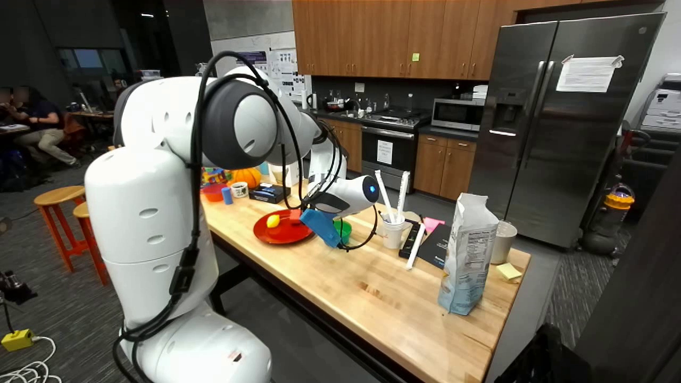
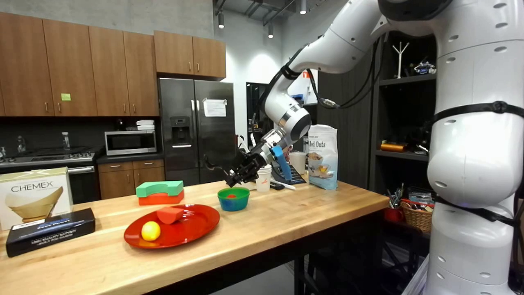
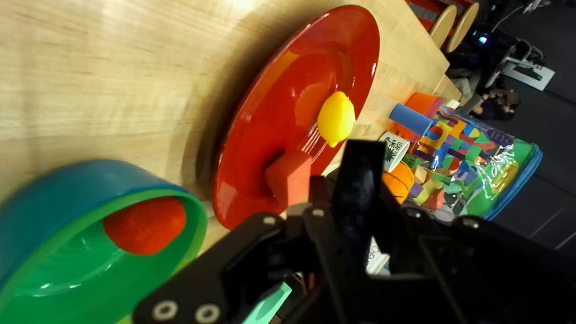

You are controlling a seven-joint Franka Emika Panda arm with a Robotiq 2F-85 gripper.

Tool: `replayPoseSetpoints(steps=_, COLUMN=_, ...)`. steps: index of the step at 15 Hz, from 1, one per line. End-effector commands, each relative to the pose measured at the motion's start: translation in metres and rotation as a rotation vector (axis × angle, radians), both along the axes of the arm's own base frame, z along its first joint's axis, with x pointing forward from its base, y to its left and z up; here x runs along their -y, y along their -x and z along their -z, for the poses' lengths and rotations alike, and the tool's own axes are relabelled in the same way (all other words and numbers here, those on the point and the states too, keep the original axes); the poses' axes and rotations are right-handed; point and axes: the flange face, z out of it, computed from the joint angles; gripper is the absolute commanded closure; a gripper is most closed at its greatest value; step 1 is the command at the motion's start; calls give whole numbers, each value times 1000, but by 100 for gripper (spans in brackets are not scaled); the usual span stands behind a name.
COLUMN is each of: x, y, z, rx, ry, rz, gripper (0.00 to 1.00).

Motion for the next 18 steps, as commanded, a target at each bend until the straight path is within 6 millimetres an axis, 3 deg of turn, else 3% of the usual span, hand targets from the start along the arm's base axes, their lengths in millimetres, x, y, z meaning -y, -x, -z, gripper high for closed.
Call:
replayPoseSetpoints(steps=1, x=-2, y=13, z=-13, rx=29, ry=84, rz=-22, gripper=94)
replayPoseSetpoints(steps=6, x=-26, y=20, z=-20, rx=-67, ry=368, rz=-216, gripper=94)
replayPoseSetpoints(steps=11, x=-59, y=34, z=-41, rx=-118, ry=662, rz=-404, gripper=94)
replayPoseSetpoints(steps=18, x=-109, y=45, z=-68, rx=-49, ry=1027, rz=-696, gripper=94)
